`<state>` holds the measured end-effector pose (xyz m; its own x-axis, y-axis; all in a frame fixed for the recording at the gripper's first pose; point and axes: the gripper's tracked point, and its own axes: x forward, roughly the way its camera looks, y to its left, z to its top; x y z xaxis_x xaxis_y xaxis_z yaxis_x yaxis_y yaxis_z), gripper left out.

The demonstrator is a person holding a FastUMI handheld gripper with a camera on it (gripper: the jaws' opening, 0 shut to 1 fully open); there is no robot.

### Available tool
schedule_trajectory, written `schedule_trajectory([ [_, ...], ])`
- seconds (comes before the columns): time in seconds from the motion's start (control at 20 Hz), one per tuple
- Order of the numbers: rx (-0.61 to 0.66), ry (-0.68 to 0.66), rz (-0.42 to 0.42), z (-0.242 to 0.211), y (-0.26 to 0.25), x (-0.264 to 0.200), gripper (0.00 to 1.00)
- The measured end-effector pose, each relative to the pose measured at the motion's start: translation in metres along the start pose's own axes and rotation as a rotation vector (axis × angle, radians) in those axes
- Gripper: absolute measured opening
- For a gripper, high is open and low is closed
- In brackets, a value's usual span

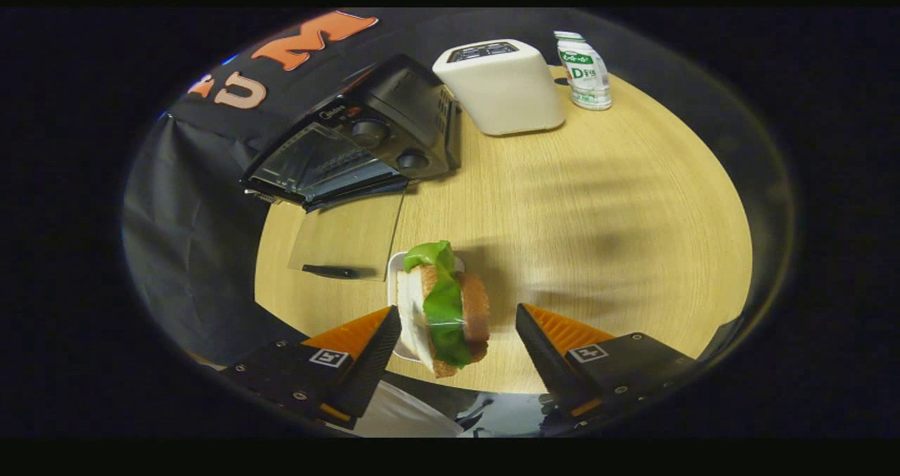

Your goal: Open the toaster oven, put the food inside, and close the toaster oven door.

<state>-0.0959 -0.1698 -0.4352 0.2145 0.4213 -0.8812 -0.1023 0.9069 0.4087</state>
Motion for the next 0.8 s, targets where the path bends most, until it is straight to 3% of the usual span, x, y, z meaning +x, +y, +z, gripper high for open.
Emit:
schedule_trajectory([
  [0.1,0.004,0.013,0.012,-0.001,0.0,0.001,0.9],
  [0.2,0.02,0.02,0.025,-0.001,0.002,0.001,0.75],
  [0.45,0.08,0.008,0.027,0.002,0.014,-0.01,0.32],
  [0.8,0.014,-0.041,-0.04,0.014,0.033,-0.035,0.26],
])
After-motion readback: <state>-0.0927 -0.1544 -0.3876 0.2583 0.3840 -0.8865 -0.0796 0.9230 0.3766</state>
